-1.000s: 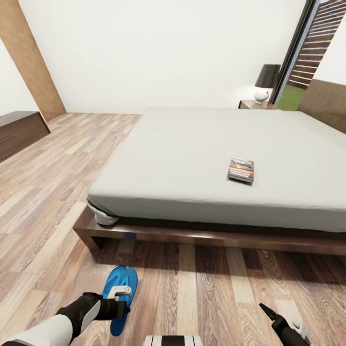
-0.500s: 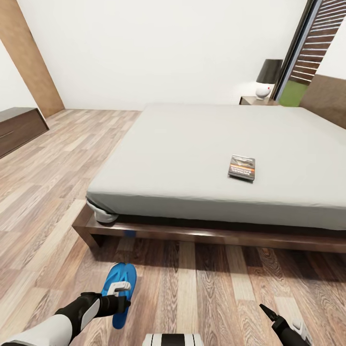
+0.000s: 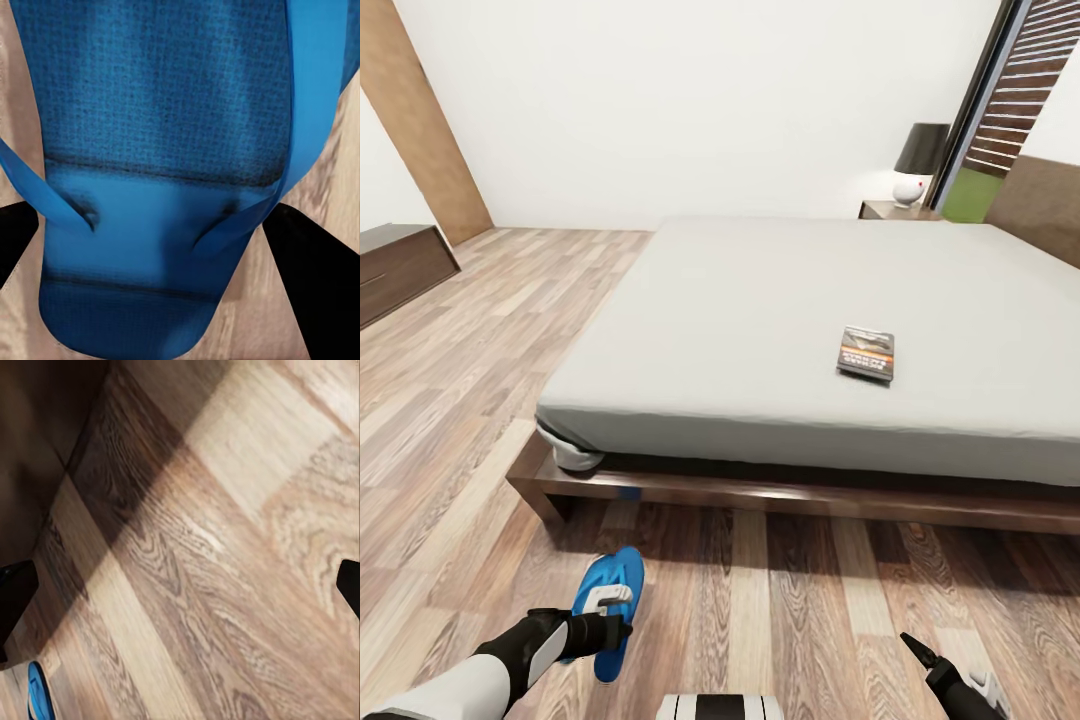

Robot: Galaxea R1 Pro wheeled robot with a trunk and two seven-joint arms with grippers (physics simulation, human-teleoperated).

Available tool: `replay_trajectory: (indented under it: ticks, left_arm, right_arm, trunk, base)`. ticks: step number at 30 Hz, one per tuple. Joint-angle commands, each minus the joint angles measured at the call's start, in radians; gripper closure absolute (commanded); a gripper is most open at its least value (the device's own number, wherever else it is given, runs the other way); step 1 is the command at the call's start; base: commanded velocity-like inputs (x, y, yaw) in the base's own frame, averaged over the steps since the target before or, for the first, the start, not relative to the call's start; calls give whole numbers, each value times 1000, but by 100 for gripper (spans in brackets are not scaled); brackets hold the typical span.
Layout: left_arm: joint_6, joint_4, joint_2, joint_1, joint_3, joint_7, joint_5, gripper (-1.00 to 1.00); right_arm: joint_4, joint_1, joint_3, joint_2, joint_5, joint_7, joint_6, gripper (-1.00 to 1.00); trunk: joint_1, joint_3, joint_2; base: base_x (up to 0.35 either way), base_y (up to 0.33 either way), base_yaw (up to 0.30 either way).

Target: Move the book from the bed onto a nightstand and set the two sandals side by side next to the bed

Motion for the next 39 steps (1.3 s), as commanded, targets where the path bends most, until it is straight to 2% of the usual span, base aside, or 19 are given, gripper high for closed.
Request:
replay_trajectory:
  ticks: [1, 11, 23, 26, 30, 32, 39]
  left_arm:
    - [7, -2, 1, 0, -7, -1, 10, 100]
    - [6, -2, 1, 0, -8, -2, 10, 100]
    - [8, -2, -3, 0, -13, 6, 4, 100]
    - [8, -2, -9, 0, -13, 40, 3, 100]
    - [9, -2, -30, 0, -14, 111, 3, 100]
    - [9, -2, -49, 0, -16, 150, 3, 100]
    - [9, -1, -62, 0, -18, 178, 1, 100]
  right_arm:
    - [3, -1, 5, 0, -11, 6, 10, -100]
    - [3, -1, 6, 0, -11, 5, 10, -100]
    - [3, -1, 5, 0, -11, 5, 10, -100]
    - [3, -1, 5, 0, -11, 4, 10, -100]
    - [3, -1, 5, 0, -11, 4, 10, -100]
    - [3, -1, 5, 0, -11, 4, 11, -100]
    - [3, -1, 5, 0, -11, 3, 12, -100]
  trunk:
    - [0, -1, 0]
    - [0, -1, 0]
    - [0, -1, 0]
    - [0, -1, 0]
    - [0, -1, 0]
    - [0, -1, 0]
    - [0, -1, 0]
  base:
    - [143, 0, 0]
    - [116, 0, 0]
    - [13, 0, 0]
    - [0, 0, 0]
    - [0, 0, 0]
    - [0, 0, 0]
    - [0, 0, 0]
